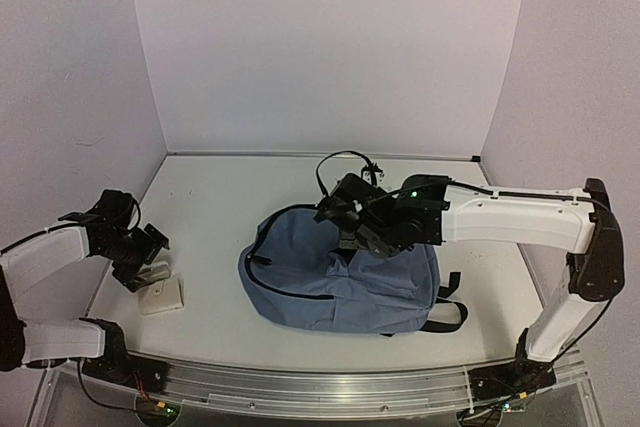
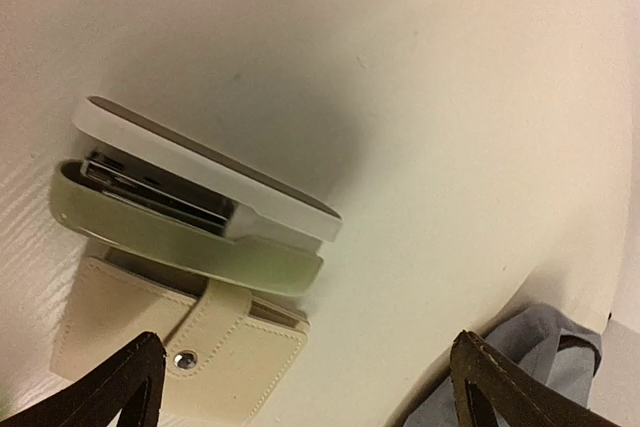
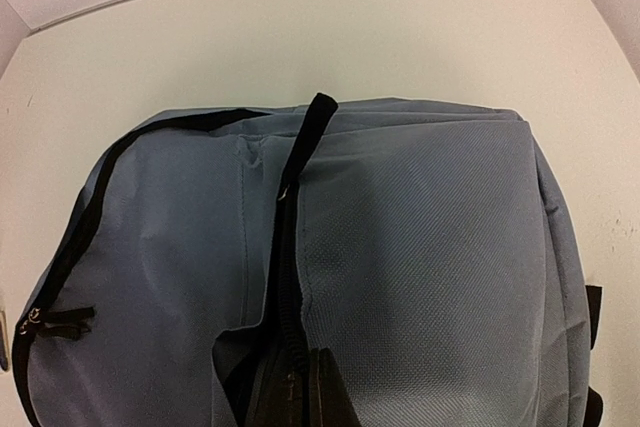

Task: Pack the student bag
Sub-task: Pick up the stationery from the center of the board, then place the stationery in the student bag.

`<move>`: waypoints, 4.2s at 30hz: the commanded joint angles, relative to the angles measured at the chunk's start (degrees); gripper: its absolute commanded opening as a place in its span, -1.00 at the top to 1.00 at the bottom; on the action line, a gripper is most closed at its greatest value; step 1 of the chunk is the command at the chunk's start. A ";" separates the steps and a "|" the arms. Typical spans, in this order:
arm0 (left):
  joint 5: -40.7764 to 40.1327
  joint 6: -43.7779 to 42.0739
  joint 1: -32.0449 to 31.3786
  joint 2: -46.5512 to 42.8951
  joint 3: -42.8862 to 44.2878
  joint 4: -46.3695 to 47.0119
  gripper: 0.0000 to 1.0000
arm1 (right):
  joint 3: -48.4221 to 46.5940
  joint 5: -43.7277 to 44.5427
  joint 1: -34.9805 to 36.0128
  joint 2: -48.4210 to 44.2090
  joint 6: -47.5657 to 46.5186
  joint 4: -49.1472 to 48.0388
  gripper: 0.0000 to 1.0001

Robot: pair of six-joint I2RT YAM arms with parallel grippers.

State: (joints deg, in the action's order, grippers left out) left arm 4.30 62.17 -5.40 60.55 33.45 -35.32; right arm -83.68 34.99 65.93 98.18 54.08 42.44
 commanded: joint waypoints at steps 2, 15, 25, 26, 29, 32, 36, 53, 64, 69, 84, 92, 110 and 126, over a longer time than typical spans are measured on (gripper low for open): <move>0.03 1.20 5.19 2.33 -2.17 3.94 -0.99 | 0.22 2.22 -0.01 -4.54 -0.71 -3.98 1.00; -3.18 -4.12 7.60 9.24 -2.16 15.03 -0.99 | -0.62 0.34 0.01 -3.29 -1.61 -4.82 1.00; -2.63 -14.77 7.60 19.41 4.83 25.92 -0.98 | -0.03 -1.84 0.02 -1.52 -1.52 -5.61 1.00; -1.82 -14.92 7.60 21.07 5.10 27.73 -0.97 | -0.06 -1.89 0.01 -1.34 -1.52 -5.61 1.00; 2.02 -15.83 7.53 25.87 6.58 32.88 -0.92 | -0.56 -2.13 -0.01 -0.79 -1.72 -5.63 1.00; 5.28 -16.92 7.29 29.42 9.72 33.09 -0.87 | -1.41 -2.41 -0.01 -0.32 -2.02 -5.62 1.00; 3.45 -18.35 6.91 27.40 10.95 28.46 -0.86 | -1.94 -2.41 -0.01 -0.04 -2.12 -5.71 1.00; -7.26 -23.27 -1.89 21.36 10.34 6.49 -0.73 | -1.61 -2.93 -0.01 0.33 -2.84 -6.98 1.00; -11.84 -23.86 -3.45 24.99 11.73 3.97 -0.24 | 0.29 -2.95 -0.01 -1.93 -2.23 -7.75 1.00; -11.41 -24.75 -3.43 25.89 12.37 4.45 0.02 | 0.18 -3.25 0.00 -1.57 -2.28 -7.89 1.00; -9.66 -25.63 -3.62 26.27 12.94 4.69 0.45 | -0.11 -3.45 0.02 -1.65 -2.40 -7.92 1.00; -4.14 -27.11 -3.96 15.36 9.28 7.17 0.58 | -0.08 -3.32 0.01 -2.29 -2.56 -8.07 1.00; 24.27 -21.34 -16.32 0.45 12.98 12.34 0.74 | 0.08 -1.64 -0.01 -3.67 -3.89 -8.34 1.00; 39.82 -16.39 -37.39 21.54 26.75 27.13 0.73 | 2.95 -2.27 -0.01 -8.95 -3.92 -11.27 1.00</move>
State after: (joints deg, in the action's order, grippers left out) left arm 39.14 45.12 -40.73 77.04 54.84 -15.10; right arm -80.36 30.64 65.87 94.18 50.33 36.46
